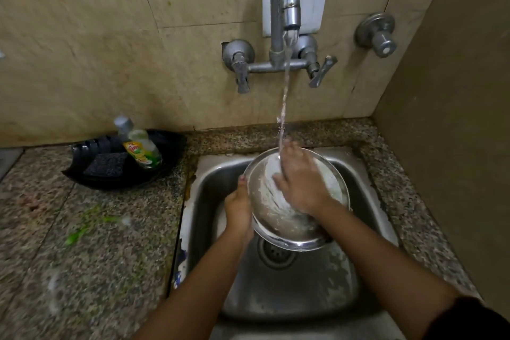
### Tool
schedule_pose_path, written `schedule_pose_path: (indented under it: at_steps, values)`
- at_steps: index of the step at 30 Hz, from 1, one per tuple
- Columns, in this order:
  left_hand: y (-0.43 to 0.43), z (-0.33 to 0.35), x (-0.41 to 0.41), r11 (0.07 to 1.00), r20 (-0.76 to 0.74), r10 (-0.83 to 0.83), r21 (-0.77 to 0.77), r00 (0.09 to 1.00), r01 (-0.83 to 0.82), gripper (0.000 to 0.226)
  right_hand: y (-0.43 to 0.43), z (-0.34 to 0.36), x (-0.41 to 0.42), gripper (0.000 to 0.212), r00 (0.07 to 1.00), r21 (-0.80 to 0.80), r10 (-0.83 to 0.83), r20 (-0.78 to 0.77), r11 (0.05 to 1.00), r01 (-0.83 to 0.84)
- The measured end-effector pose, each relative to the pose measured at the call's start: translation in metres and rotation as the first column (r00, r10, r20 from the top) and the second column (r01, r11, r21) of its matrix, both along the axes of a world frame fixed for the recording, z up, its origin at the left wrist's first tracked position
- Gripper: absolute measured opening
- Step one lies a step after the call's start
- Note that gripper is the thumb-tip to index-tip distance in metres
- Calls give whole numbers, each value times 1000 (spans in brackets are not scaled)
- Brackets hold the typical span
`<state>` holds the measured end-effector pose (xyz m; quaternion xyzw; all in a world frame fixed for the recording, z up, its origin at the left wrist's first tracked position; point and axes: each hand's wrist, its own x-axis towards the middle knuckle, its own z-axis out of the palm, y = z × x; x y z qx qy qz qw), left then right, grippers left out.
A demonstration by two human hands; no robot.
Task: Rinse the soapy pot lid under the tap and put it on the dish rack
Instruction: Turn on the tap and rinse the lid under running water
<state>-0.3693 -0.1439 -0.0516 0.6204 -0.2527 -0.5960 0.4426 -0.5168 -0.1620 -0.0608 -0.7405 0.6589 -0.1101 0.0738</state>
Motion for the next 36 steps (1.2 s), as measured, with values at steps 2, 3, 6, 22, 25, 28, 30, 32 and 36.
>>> schedule_pose_path:
  at_steps: [2,3,6,22,25,28,30,32,36]
  values:
    - [-3,2,0,999,-26,28,17,999,-27,41,7,7,27,67,964,51,266,33,962,-267]
    - [-5,3,3,999,-33,51,18,998,-50,41,17,9,33,64,925,74,378,27,922,-379]
    - [-13,2,19,995,8,100,-17,995,-99,44,45,8,11,60,867,84,497,-14,865,-495]
    - [-13,10,15,990,-24,141,-1,990,-141,44,45,15,13,62,860,96,508,-40,859,-503]
    - [-11,6,20,993,-8,110,-33,994,-111,43,50,9,-30,64,946,30,292,-140,956,-290]
    - [-6,6,19,998,-30,-13,-58,999,11,24,16,8,-43,61,987,-70,-2,-158,997,-9]
    - [-4,8,19,991,-16,-103,-91,995,101,22,-13,15,-31,47,990,-184,-130,-62,976,117]
    - [-9,15,22,975,29,-168,-145,985,170,22,-37,31,-13,35,987,-232,-128,96,962,147]
    - [-29,31,34,912,147,-275,-274,950,306,17,-59,57,12,38,961,-413,276,1,876,-251]
